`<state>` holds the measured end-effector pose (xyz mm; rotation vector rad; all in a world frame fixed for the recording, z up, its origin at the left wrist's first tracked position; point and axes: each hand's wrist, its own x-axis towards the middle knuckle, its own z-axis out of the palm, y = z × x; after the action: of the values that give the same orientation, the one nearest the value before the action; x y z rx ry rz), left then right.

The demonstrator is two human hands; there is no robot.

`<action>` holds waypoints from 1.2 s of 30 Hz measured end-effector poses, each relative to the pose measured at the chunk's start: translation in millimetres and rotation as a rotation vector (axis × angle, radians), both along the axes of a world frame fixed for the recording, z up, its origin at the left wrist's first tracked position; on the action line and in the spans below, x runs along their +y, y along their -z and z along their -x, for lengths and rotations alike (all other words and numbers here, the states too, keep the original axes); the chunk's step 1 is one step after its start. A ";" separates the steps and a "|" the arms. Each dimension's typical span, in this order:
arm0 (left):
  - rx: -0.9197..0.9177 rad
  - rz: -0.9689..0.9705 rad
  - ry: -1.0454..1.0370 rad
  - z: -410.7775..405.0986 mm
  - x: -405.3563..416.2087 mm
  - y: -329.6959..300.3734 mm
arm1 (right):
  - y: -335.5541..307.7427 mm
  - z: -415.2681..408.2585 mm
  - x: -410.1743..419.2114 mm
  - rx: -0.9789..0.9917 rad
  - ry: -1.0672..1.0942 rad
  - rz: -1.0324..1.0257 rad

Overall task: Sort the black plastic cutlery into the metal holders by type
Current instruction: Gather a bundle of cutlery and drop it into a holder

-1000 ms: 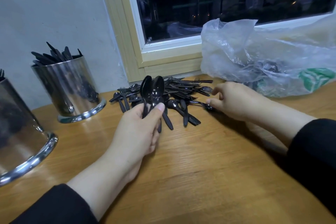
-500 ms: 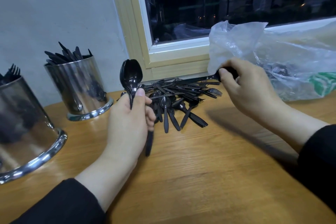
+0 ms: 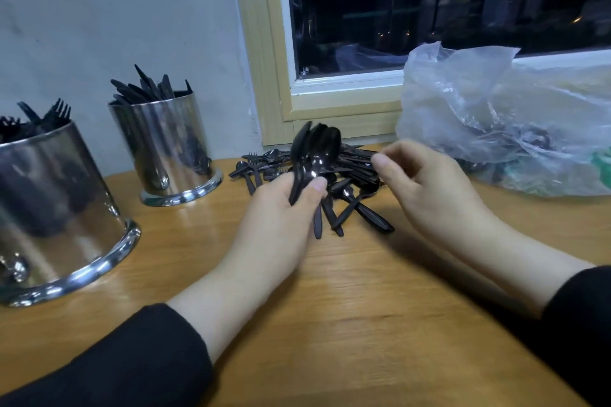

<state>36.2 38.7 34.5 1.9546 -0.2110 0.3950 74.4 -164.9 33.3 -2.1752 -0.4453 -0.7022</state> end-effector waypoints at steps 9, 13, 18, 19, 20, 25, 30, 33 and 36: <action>0.039 0.140 -0.040 -2.7 3.1 1.6 | 14.2 -11.1 12.9 0.213 0.040 0.547; 0.040 0.162 -0.042 -2.0 3.2 1.2 | 16.7 -8.0 17.6 0.270 0.042 0.668; 0.113 0.208 -0.022 -2.2 5.0 2.7 | 12.5 -4.1 8.8 0.292 0.083 0.520; 0.135 0.216 -0.012 -1.9 5.4 3.4 | 11.2 -3.6 7.4 0.291 0.090 0.494; 0.150 0.225 -0.003 -2.0 5.7 4.2 | 9.8 -3.5 6.1 0.291 0.093 0.471; 0.186 0.349 0.064 -1.8 3.5 6.5 | 5.7 -4.1 1.5 0.289 0.176 0.349; 0.254 0.433 0.085 0.4 0.5 3.2 | -2.1 -1.3 0.0 0.114 0.199 0.004; 0.291 0.528 0.135 2.9 -1.5 0.8 | -6.9 9.2 9.8 0.072 -0.013 -0.206; 0.298 0.598 0.192 2.7 -4.1 2.8 | -5.2 20.9 28.1 0.131 -0.248 -0.349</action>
<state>33.5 34.6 31.7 1.3654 -0.0722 0.0250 53.6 -136.8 38.5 -1.7875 -0.4744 -0.4582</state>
